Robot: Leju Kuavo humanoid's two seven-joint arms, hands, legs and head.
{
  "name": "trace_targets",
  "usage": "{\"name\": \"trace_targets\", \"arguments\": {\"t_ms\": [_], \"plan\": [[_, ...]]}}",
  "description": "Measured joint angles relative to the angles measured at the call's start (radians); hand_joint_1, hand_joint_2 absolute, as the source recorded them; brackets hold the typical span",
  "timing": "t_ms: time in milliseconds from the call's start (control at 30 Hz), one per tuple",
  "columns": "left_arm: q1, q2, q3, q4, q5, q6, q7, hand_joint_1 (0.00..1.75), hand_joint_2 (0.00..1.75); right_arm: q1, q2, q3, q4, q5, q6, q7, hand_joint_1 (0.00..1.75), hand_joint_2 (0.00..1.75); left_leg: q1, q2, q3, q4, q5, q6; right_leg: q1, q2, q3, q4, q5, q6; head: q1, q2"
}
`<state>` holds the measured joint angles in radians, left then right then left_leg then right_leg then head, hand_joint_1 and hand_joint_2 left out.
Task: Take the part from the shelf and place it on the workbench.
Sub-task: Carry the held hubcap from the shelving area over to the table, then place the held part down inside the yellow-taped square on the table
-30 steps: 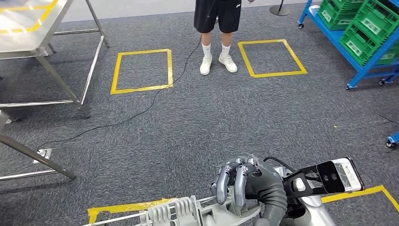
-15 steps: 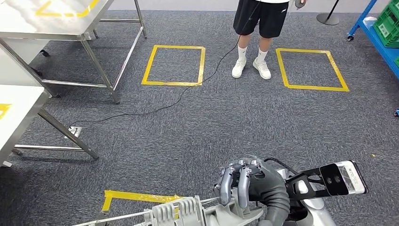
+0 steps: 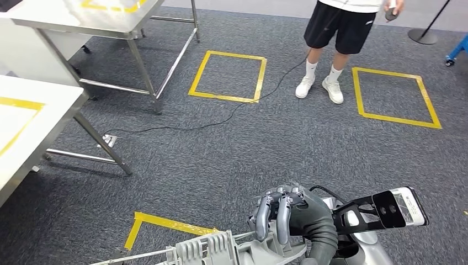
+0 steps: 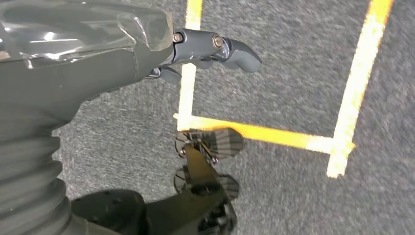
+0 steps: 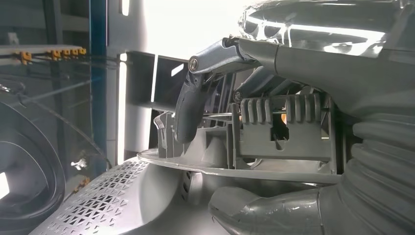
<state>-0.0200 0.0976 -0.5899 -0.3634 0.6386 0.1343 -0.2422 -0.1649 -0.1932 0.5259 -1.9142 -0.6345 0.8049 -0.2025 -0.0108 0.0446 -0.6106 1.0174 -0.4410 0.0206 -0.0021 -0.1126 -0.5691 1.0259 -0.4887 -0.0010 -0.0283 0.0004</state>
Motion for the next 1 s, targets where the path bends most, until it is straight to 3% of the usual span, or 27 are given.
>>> {"name": "trace_targets", "arguments": {"t_ms": [67, 133, 200, 233, 267, 333, 367, 433, 500, 567, 633, 700, 733, 767, 800, 867, 933, 1000], "plan": [[0.001, 0.0, 0.0, 0.0, 0.0, 0.0, 0.0, 0.0, 1.75, 0.0, 0.0, 0.0, -0.001, 0.0, 0.0, 0.0, 1.75, 1.75, 0.007, -0.024, 0.016, -0.018, 0.012, 0.011, -0.003, 0.034, -0.009, 0.029, -0.016, 0.005, 0.002, 0.0], [-0.003, -0.001, 0.0, -0.001, 0.0, 0.0, 0.0, 0.0, 1.75, 0.002, -0.002, -0.001, -0.001, 0.0, 0.001, 0.0, 1.75, 1.75, 0.011, -0.05, 0.025, -0.026, 0.018, 0.017, -0.006, 0.089, -0.063, 0.141, -0.061, 0.002, 0.007, 0.0], [-0.005, -0.002, 0.001, -0.002, 0.0, 0.001, 0.0, 0.0, 1.75, 0.004, -0.003, -0.001, -0.001, 0.0, 0.002, -0.001, 1.75, 1.75, 0.012, -0.079, 0.025, -0.026, 0.018, 0.017, -0.008, 0.106, -0.133, 0.265, -0.098, 0.005, 0.009, 0.0], [-0.004, -0.003, 0.001, -0.002, 0.0, 0.002, 0.0, 0.0, 1.75, 0.005, -0.003, -0.001, -0.001, 0.0, 0.003, -0.001, 1.75, 1.75, 0.013, -0.095, 0.025, -0.025, 0.017, 0.017, -0.01, 0.108, -0.149, 0.285, -0.096, 0.012, 0.009, 0.0], [-0.004, -0.004, 0.001, -0.002, 0.0, 0.003, 0.0, 0.0, 1.75, 0.005, -0.003, -0.001, -0.001, 0.0, 0.003, -0.001, 1.75, 1.75, 0.014, -0.11, 0.026, -0.024, 0.016, 0.015, -0.014, 0.11, -0.145, 0.263, -0.077, 0.022, 0.009, 0.0], [-0.003, -0.006, 0.001, -0.002, 0.0, 0.004, 0.001, 0.0, 1.75, 0.005, -0.003, -0.001, -0.001, 0.0, 0.003, 0.0, 1.75, 1.75, 0.018, -0.141, 0.026, -0.017, 0.011, 0.007, -0.025, 0.133, -0.093, 0.131, -0.014, 0.043, 0.01, 0.0], [-0.003, -0.006, 0.001, -0.002, 0.0, 0.005, 0.001, 0.0, 1.75, 0.005, -0.002, -0.001, -0.001, 0.001, 0.004, 0.0, 1.75, 1.75, 0.018, -0.154, 0.023, -0.009, 0.006, 0.0, -0.029, 0.149, -0.065, 0.069, 0.012, 0.045, 0.011, 0.0], [-0.001, -0.006, 0.001, -0.003, 0.0, 0.01, 0.002, 0.0, 1.75, 0.005, -0.001, -0.001, -0.002, 0.001, 0.004, 0.002, 1.75, 1.75, 0.018, -0.174, 0.015, 0.001, -0.001, -0.013, -0.029, 0.167, -0.039, 0.012, 0.034, 0.033, 0.012, 0.0], [0.005, -0.005, 0.002, -0.003, -0.001, 0.014, 0.002, 0.0, 1.75, 0.003, 0.001, -0.002, -0.002, 0.001, 0.005, 0.005, 1.75, 1.75, 0.022, -0.18, 0.01, 0.002, -0.003, -0.022, -0.024, 0.15, -0.037, 0.012, 0.036, 0.014, 0.012, 0.0], [0.008, -0.004, 0.002, -0.004, -0.003, 0.017, 0.003, 0.0, 1.75, 0.0, 0.005, -0.002, -0.003, 0.001, 0.005, 0.008, 1.75, 1.75, 0.021, -0.138, -0.002, 0.027, -0.02, -0.032, -0.025, 0.134, -0.034, 0.009, 0.035, 0.001, 0.009, 0.0], [0.004, -0.003, 0.003, -0.007, -0.005, 0.02, 0.003, 0.0, 1.75, -0.001, 0.008, -0.002, -0.004, -0.001, 0.005, 0.011, 1.75, 1.75, 0.02, -0.075, -0.05, 0.126, -0.07, -0.039, -0.022, 0.116, -0.03, 0.008, 0.032, -0.009, 0.004, 0.0], [0.002, -0.002, 0.005, -0.009, -0.006, 0.021, 0.003, 0.0, 1.75, -0.001, 0.009, -0.002, -0.005, -0.002, 0.005, 0.014, 1.75, 1.75, 0.024, -0.052, -0.116, 0.252, -0.117, -0.042, -0.017, 0.093, -0.028, 0.009, 0.027, -0.016, 0.002, 0.0], [0.002, -0.002, 0.005, -0.01, -0.007, 0.021, 0.003, 0.0, 1.75, -0.001, 0.009, -0.002, -0.005, -0.003, 0.005, 0.014, 1.75, 1.75, 0.024, -0.049, -0.133, 0.28, -0.118, -0.043, -0.015, 0.081, -0.026, 0.009, 0.025, -0.017, 0.002, 0.0], [0.003, -0.002, 0.006, -0.01, -0.007, 0.021, 0.003, 0.0, 1.75, -0.001, 0.009, -0.001, -0.005, -0.003, 0.005, 0.015, 1.75, 1.75, 0.024, -0.047, -0.129, 0.268, -0.101, -0.042, -0.014, 0.07, -0.024, 0.009, 0.022, -0.018, 0.001, 0.0], [0.003, -0.001, 0.006, -0.01, -0.008, 0.021, 0.003, 0.0, 1.75, -0.001, 0.009, -0.001, -0.005, -0.003, 0.005, 0.015, 1.75, 1.75, 0.023, -0.042, -0.105, 0.217, -0.069, -0.039, -0.012, 0.06, -0.02, 0.008, 0.019, -0.018, 0.001, 0.0], [0.002, 0.001, 0.007, -0.012, -0.008, 0.022, 0.003, 0.0, 1.75, -0.003, 0.009, -0.001, -0.005, -0.004, 0.005, 0.015, 1.75, 1.75, 0.016, -0.008, -0.036, 0.079, -0.013, -0.028, -0.008, 0.041, -0.011, 0.007, 0.013, -0.015, 0.002, 0.0], [0.001, 0.003, 0.009, -0.016, -0.008, 0.022, 0.003, 0.0, 1.75, -0.005, 0.01, -0.001, -0.005, -0.005, 0.005, 0.015, 1.75, 1.75, 0.006, 0.014, -0.003, 0.011, 0.001, -0.016, -0.005, 0.024, -0.005, 0.005, 0.009, -0.009, 0.002, 0.0], [0.002, 0.006, 0.012, -0.019, -0.008, 0.023, 0.003, 0.0, 1.75, -0.006, 0.012, -0.001, -0.006, -0.007, 0.005, 0.015, 1.75, 1.75, 0.001, -0.001, -0.001, 0.004, 0.0, -0.006, -0.005, 0.008, 0.0, 0.0, 0.007, 0.0, 0.002, 0.0]]}}
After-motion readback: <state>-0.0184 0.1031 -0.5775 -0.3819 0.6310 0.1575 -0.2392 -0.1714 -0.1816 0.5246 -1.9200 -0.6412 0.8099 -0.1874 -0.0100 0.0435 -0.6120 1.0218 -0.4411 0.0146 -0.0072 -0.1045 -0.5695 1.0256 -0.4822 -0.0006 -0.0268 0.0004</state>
